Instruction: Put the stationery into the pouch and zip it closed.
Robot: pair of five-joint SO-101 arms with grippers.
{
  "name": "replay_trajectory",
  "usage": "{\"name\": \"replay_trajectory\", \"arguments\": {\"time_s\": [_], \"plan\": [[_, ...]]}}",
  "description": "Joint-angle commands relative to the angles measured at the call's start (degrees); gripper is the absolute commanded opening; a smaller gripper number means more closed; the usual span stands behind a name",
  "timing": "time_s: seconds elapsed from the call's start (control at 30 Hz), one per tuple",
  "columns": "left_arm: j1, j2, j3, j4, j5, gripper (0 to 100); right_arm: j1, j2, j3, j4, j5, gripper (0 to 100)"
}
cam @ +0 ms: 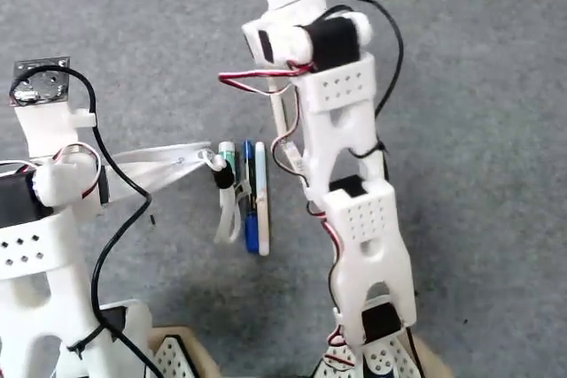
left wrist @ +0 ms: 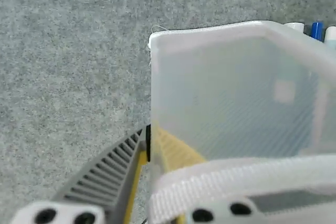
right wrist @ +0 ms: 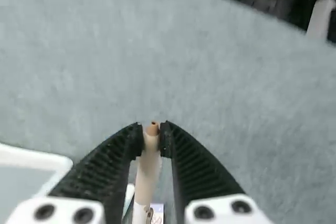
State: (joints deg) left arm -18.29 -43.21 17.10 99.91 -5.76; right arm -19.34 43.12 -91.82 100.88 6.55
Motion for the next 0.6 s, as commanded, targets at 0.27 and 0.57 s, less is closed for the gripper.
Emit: {"name": "replay_trajectory", "arguments": {"time_s": [0.27, 0.57], "plan": [[1.19, 0.00, -6.99, 0.97, 0.79, 3, 0.00, -23.69, 16.84, 0.26, 0.53, 1.2], [1.19, 0.00, -10.68, 1.14, 2.29, 3, -0.79, -36.35, 25.89, 0.18, 0.35, 1.2]]}}
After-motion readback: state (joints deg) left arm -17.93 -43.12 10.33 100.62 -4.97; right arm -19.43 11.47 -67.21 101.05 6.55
